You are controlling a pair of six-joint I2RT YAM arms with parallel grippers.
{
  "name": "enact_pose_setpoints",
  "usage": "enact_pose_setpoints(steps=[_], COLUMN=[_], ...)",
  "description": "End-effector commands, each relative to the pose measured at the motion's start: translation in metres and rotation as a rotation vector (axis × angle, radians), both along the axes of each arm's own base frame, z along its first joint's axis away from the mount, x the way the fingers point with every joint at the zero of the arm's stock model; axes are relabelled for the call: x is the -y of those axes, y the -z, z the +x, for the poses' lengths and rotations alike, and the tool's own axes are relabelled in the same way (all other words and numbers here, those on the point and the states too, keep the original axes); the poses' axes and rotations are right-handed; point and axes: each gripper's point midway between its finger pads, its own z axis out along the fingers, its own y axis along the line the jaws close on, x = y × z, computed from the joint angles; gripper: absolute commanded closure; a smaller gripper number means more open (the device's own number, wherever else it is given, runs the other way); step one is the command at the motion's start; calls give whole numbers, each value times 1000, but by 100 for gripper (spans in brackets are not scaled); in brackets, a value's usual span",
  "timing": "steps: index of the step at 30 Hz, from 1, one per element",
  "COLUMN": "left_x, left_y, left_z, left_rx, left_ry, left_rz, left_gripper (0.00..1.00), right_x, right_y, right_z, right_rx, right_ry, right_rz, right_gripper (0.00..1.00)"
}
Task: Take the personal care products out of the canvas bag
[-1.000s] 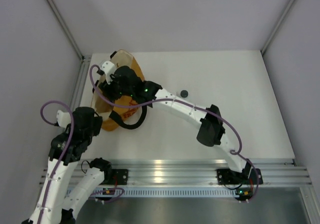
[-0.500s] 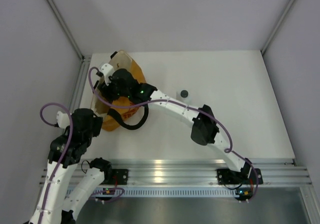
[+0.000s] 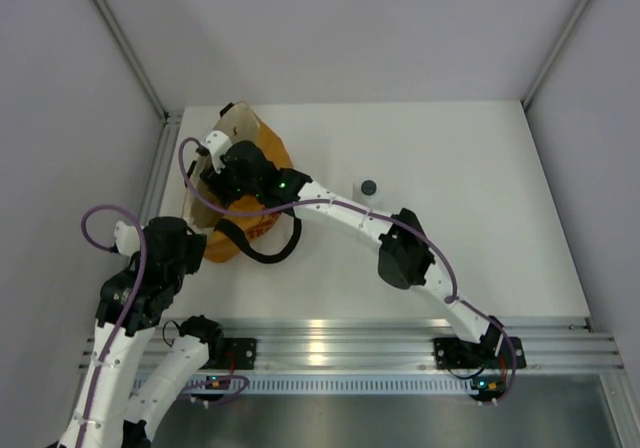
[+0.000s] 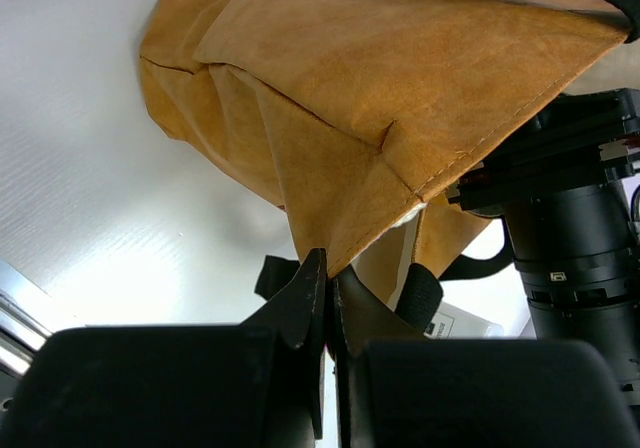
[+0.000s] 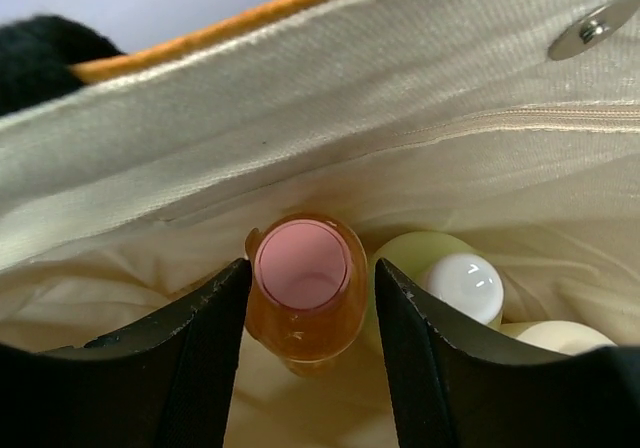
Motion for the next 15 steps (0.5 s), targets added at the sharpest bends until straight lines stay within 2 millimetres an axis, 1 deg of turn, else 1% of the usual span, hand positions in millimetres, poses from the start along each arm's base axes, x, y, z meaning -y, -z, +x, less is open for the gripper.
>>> enact_pose_setpoints(steps=[1, 4, 7, 8, 10, 11, 12, 13, 14, 15], left_x=[2, 3, 2, 2, 2, 2, 2, 2, 2, 2], left_y=[-9, -9, -10, -11, -11, -9, -7, -6, -6, -5], left_z=[1, 1, 0, 0, 0, 0, 0, 0, 1, 0], left_rx=[39, 39, 40, 43, 42, 40, 34, 31, 32, 29], left_ry=[21, 28, 31, 33, 34, 34, 34, 32, 31, 31], left_rz=[-3, 1, 7, 8, 10, 10, 12, 13, 9, 9], left_gripper=[100, 100, 100, 100, 100, 100, 100, 100, 100, 100], right_x=[-1, -5, -8, -8, -10, -10, -9, -8, -7, -6], right_y=[15, 15, 15, 15, 16, 16, 17, 8, 6, 6], right_z=[21, 23, 25, 25, 24, 23, 23, 22, 20, 20], right_rx=[18, 25, 27, 29, 27, 26, 25, 31, 35, 39], right_ry=[40, 45, 46, 46, 36, 33, 31, 29, 29, 33], right_rz=[13, 32, 46, 48, 53, 53, 49, 59, 61, 62], right_gripper=[48, 50, 55, 58, 63, 72, 76, 80, 88, 93])
